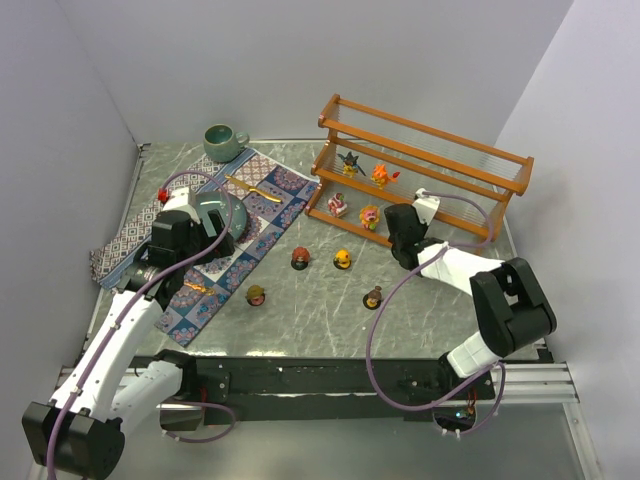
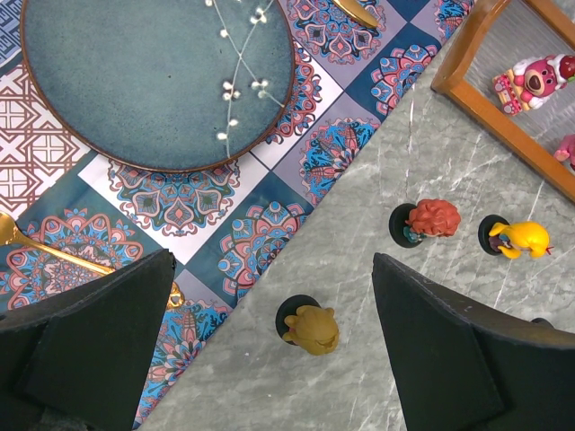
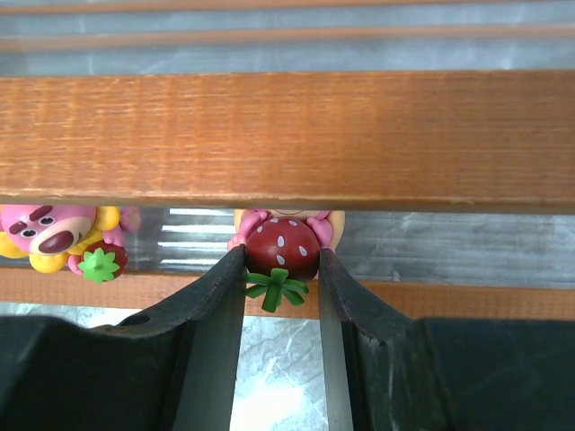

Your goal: Place and organize the plastic toys onto the shelf

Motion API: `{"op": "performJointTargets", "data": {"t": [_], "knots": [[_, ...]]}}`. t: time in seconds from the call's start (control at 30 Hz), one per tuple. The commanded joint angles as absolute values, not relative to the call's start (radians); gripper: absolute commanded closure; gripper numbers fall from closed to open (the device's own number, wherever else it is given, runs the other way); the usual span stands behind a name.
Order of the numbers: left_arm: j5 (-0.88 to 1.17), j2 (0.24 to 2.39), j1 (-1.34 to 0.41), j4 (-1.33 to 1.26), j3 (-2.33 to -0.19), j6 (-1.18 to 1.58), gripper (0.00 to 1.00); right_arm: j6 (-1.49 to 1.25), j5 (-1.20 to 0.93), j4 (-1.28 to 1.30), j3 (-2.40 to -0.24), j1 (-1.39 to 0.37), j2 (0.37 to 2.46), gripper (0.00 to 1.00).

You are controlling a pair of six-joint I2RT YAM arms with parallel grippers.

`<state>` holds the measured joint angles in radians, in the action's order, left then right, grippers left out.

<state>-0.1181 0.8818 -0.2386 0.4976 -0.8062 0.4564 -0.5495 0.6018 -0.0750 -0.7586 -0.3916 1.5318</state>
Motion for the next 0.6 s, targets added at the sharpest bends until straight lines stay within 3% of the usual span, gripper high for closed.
{"op": "performJointTargets", "data": {"t": [0.0,0.07,0.33,0.57], "knots": [[-0.106,0.884,-0.235,0.474,-0.818,0.439,0.03,-0.571,0.640,-0.107,-0.808,-0.385,1.536,0.77],[-0.104,0.884,-0.235,0.474,-0.818,0.439,0.03,-0.572,0.640,-0.109,-0.808,-0.382,1.532,0.69],[-0.100,0.884,-0.235,0.472,-0.818,0.439,0.03,-0.578,0.627,-0.107,-0.795,-0.383,1.506,0.50],[-0.097,0.879,-0.233,0.471,-0.815,0.436,0.03,-0.581,0.595,-0.121,-0.753,-0.391,1.433,0.38]]}}
